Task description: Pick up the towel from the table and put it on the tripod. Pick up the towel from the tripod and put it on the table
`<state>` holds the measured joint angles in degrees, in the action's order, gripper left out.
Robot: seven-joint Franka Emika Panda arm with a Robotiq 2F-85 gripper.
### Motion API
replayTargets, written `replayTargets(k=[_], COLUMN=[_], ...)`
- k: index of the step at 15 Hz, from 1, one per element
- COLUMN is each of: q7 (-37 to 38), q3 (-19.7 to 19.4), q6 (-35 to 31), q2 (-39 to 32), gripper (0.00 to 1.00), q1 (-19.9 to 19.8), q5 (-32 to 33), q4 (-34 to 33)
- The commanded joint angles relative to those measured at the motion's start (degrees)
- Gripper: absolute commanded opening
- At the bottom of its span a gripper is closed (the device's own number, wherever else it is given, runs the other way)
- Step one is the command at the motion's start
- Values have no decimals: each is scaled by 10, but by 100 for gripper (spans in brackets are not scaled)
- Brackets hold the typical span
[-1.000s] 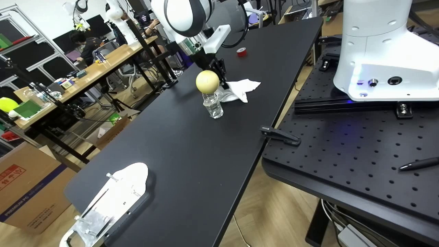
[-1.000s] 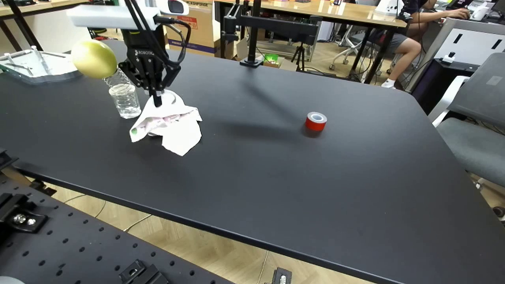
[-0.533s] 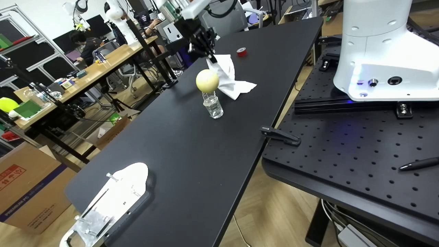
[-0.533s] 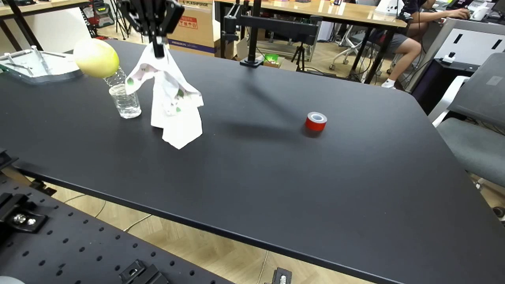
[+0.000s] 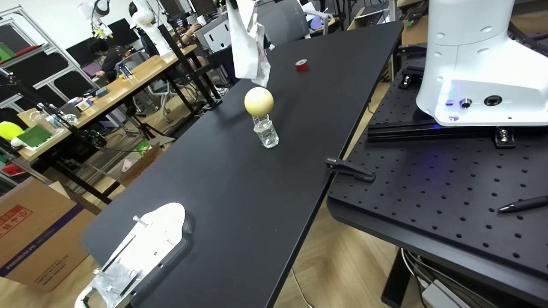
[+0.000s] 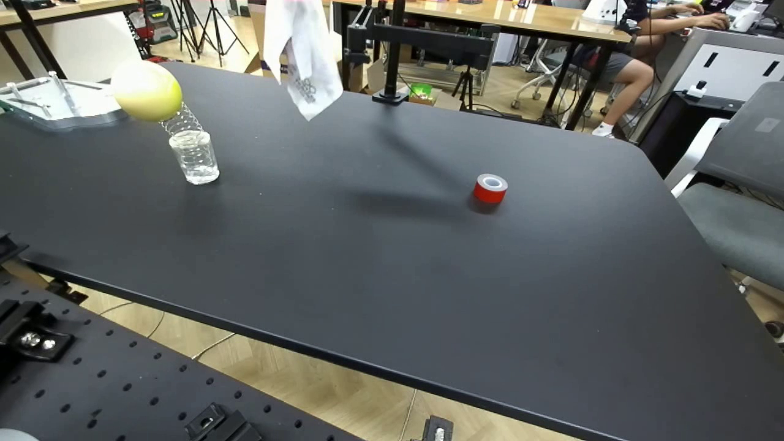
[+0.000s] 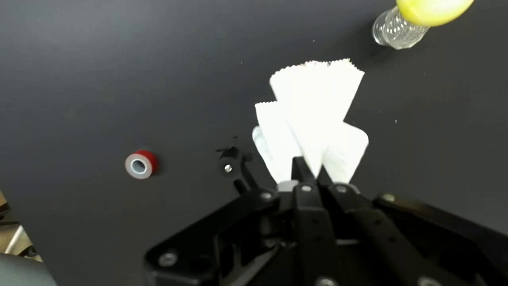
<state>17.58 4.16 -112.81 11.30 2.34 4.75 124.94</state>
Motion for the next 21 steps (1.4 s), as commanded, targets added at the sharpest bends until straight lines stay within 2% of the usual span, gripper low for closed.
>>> replayTargets(k=[1,8,14,21], q7=[45,78,97,130], q3=[-5,-26,-38,-55], q6=[33,18,-13,-44], q2=[12,-2,-28,-26], gripper=[1,1,1,1], q1=[-26,-67,-76,-88], q5=[17,16,13,16], q4=[-55,-96,-95,-98])
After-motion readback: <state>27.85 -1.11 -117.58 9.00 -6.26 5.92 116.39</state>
